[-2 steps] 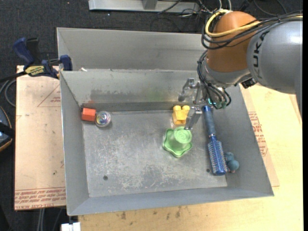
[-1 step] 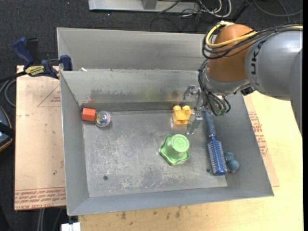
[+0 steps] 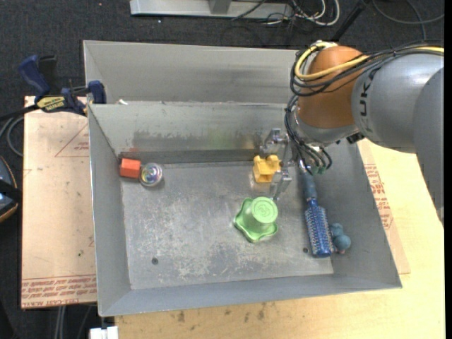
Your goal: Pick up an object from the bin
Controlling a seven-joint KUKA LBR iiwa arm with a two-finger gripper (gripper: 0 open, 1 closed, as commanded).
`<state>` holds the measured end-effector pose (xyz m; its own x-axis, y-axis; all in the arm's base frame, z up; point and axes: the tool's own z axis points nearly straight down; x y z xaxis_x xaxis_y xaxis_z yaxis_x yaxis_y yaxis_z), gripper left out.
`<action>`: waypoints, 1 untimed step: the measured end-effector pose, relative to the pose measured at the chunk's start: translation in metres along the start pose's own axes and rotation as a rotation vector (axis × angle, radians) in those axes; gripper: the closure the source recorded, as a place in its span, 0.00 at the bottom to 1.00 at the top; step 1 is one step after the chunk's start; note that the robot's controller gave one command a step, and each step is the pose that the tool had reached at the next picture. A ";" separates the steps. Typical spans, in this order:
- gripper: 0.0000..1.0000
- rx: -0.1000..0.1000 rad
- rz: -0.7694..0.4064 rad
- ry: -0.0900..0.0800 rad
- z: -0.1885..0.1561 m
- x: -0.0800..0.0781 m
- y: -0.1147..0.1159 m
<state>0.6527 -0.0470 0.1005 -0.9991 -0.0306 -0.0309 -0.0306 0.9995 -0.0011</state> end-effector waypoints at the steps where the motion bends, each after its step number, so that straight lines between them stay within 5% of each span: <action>1: 1.00 -0.003 0.000 0.002 0.002 0.000 0.002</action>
Offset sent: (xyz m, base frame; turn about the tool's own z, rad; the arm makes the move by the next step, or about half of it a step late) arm 0.0000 0.0000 0.0000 0.0000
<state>0.6524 -0.0455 0.0989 -0.9991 -0.0308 -0.0290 -0.0309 0.9995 0.0020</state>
